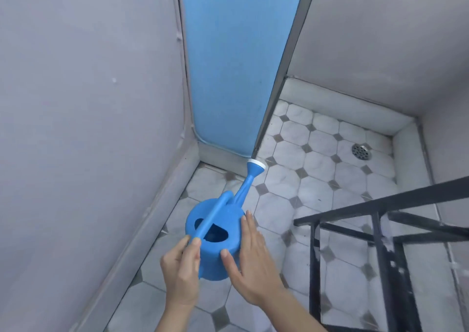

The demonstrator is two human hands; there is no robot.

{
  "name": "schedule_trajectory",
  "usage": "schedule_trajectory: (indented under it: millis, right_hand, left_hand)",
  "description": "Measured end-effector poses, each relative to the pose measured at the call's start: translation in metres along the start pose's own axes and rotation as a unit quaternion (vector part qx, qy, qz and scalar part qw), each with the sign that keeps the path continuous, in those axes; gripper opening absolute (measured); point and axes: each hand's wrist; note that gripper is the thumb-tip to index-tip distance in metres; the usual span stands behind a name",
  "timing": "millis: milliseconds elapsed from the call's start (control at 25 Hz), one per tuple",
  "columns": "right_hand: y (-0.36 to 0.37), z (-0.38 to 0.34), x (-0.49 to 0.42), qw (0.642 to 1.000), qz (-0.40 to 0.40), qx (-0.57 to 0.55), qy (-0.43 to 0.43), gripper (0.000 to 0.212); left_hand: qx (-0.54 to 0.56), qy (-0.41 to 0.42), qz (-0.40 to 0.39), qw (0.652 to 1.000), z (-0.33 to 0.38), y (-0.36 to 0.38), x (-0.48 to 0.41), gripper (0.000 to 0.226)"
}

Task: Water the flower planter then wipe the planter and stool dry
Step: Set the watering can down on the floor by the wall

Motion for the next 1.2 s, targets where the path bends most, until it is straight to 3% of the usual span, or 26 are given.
schedule_trajectory:
  millis: [160,320,560,680,800,920,1040,1200]
  right_hand:
    - [0.065,0.066,-0.036,0.999,-0.025,0.026,0.001,0.095]
    - [0.1,0.097,-0.056,0.999,0.02,0.038,-0.013,0.092]
    - [0.117,0.115,-0.063,0.994,0.062,0.094,-0.011,0.087]
    - [0.111,0.112,-0.063,0.994,0.035,0.104,0.002,0.086]
    - [0.089,0.094,-0.05,0.992,0.003,0.122,0.014,0.09]
    - [0.039,0.048,-0.026,0.991,-0.032,0.127,0.036,0.092]
    - [-0.031,-0.021,0.003,0.991,-0.036,0.122,0.04,0.084]
    - [-0.128,-0.126,0.043,0.992,-0.032,0.108,0.05,0.087]
  left_hand:
    - [-0.004,0.012,0.019,1.0,-0.095,-0.001,-0.019,0.05]
    - [-0.001,0.037,0.024,0.999,-0.144,-0.003,-0.029,0.036]
    - [-0.075,0.08,0.026,0.994,-0.187,-0.009,-0.025,0.03]
    - [-0.123,0.108,0.032,0.986,-0.184,-0.01,-0.026,0.026]
    - [-0.127,0.087,0.062,0.986,-0.158,-0.003,-0.017,0.011]
    - [-0.128,-0.045,0.08,0.988,-0.101,-0.001,-0.003,0.039]
    - [-0.145,-0.131,0.023,0.98,0.0,-0.003,0.011,0.052]
    - [-0.182,-0.14,-0.04,0.972,0.163,0.005,0.03,0.046]
Point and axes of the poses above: each hand's wrist, its own x-axis away from the middle knuckle, its own y-axis out of the palm, z = x × y, and after that the axes turned 8 degrees about -z, right-handed
